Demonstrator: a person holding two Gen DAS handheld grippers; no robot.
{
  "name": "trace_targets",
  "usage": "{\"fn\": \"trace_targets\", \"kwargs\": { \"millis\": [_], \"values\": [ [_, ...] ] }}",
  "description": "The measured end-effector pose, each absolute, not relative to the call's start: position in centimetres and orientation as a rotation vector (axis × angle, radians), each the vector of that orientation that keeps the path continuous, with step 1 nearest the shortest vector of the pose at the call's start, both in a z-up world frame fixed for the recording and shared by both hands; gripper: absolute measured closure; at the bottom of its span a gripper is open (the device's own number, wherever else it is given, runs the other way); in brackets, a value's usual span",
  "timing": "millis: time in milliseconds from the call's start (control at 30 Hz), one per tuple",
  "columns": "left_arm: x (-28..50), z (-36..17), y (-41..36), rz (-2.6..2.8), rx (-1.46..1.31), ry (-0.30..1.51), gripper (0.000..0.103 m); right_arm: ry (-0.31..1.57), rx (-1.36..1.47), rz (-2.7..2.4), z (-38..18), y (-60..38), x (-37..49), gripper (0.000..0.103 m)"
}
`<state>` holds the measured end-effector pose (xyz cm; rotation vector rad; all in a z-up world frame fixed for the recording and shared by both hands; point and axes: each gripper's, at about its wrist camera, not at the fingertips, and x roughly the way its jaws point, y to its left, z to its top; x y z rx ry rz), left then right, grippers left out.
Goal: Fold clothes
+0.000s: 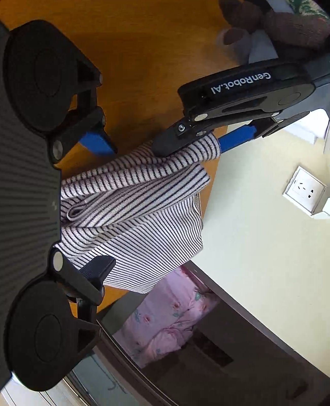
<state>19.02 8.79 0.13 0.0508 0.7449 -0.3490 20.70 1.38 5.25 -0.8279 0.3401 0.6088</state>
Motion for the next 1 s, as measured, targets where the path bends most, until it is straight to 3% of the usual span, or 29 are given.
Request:
{"fn": "trace_targets", "kwargs": {
  "millis": [33, 67, 100, 167, 367, 633, 767, 833, 900, 1000],
  "values": [
    [19.0, 0.1, 8.9, -0.352, 0.032, 0.749, 0.0, 0.336, -0.843, 0.616, 5.2, 1.8, 21.0, 0.027],
    [18.9, 0.2, 9.2, -0.36, 0.014, 0.752, 0.0, 0.332, -0.858, 0.624, 5.2, 2.3, 21.3, 0.052],
    [18.7, 0.5, 9.5, -0.375, -0.002, 0.75, 0.0, 0.335, -0.869, 0.63, 5.3, 2.5, 21.5, 0.061],
    [18.0, 1.2, 10.4, -0.415, -0.037, 0.729, 0.0, 0.316, -0.912, 0.632, 5.6, 2.7, 21.2, 0.07],
    [18.9, 3.4, 14.1, -0.35, -0.194, 0.645, 0.0, 0.336, -1.043, 0.633, 5.4, 1.2, 20.7, 0.077],
    [25.5, 1.5, 8.6, -0.378, 0.038, 0.658, 0.001, 0.321, -1.142, 0.71, 11.6, -1.1, 16.4, 0.08],
    [25.2, -0.1, 7.2, -0.515, 0.109, 0.705, 0.017, 0.303, -1.111, 0.777, 17.6, -1.3, 14.6, 0.08],
    [24.6, -0.9, 7.0, -0.581, 0.109, 0.724, 0.02, 0.319, -1.07, 0.817, 19.4, -1.1, 15.5, 0.08],
    [24.0, -0.8, 7.8, -0.591, 0.091, 0.722, 0.029, 0.362, -1.027, 0.867, 19.6, -0.5, 17.9, 0.079],
    [22.9, -0.2, 9.6, -0.572, 0.054, 0.707, 0.029, 0.442, -0.943, 0.881, 17.7, 0.1, 23.1, 0.078]
  ]
}}
